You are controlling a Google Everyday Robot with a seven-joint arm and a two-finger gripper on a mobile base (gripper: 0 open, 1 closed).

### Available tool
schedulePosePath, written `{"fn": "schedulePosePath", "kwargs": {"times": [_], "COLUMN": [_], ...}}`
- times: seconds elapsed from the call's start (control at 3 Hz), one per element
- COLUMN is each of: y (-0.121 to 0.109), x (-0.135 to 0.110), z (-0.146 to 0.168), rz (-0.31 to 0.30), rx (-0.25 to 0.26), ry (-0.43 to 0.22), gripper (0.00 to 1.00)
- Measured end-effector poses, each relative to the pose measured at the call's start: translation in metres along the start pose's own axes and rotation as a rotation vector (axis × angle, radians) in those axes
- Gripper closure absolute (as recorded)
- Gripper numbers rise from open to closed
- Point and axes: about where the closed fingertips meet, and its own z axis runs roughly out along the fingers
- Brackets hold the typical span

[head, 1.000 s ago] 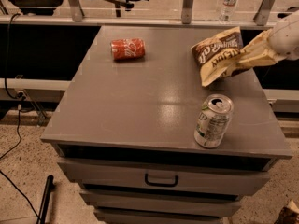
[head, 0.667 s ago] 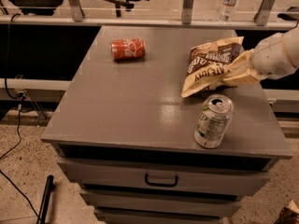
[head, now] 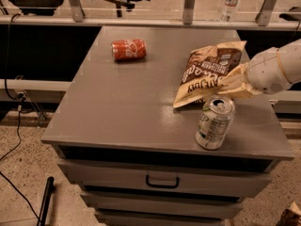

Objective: Move brown chip bag near 7up can

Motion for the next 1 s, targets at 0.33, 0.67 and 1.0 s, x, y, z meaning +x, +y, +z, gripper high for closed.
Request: {"fn": "schedulePosePath", "kwargs": {"times": [0.33, 0.67, 1.0], "y": [-0.004, -0.004, 0.006], "x": [0.014, 0.032, 0.044], "z": [-0.018, -0.042, -0.062], "rz": [0.012, 0.034, 0.053], "rx": [0.037, 0.076, 0.1], "ry": [0.031, 0.064, 0.078], "gripper": [1.0, 1.0, 1.0]}}
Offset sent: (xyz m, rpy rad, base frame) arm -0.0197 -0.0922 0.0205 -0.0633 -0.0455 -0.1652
